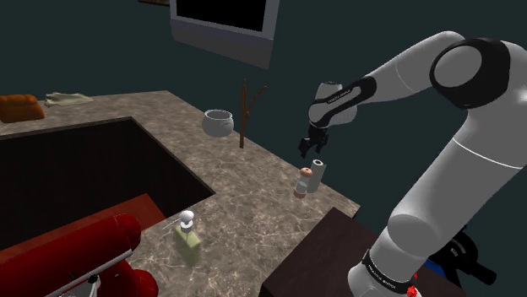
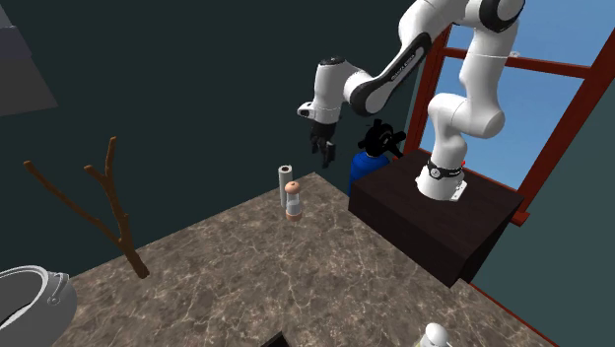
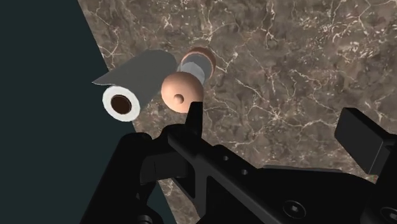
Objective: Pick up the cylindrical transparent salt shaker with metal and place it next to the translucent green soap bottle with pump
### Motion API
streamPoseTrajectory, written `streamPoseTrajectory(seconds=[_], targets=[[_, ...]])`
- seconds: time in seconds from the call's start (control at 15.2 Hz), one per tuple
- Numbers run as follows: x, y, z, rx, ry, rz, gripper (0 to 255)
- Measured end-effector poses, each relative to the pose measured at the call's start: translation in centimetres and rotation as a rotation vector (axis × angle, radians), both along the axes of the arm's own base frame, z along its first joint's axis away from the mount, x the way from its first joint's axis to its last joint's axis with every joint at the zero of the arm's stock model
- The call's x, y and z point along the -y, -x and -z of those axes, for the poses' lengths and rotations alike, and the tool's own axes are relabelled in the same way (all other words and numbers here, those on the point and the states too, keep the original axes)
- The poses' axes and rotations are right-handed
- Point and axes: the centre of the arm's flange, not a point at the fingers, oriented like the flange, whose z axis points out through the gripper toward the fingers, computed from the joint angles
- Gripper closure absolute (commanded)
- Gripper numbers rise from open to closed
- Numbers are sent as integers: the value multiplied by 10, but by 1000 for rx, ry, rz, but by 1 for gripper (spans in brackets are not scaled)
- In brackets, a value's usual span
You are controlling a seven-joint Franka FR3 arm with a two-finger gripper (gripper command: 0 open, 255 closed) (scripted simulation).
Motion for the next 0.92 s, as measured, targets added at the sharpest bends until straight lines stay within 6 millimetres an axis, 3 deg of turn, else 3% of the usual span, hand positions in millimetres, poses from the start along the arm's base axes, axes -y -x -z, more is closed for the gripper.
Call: streamPoseTrajectory(seconds=[0.92], targets=[[118, -56, 132, -4, -9, 53, 0]])
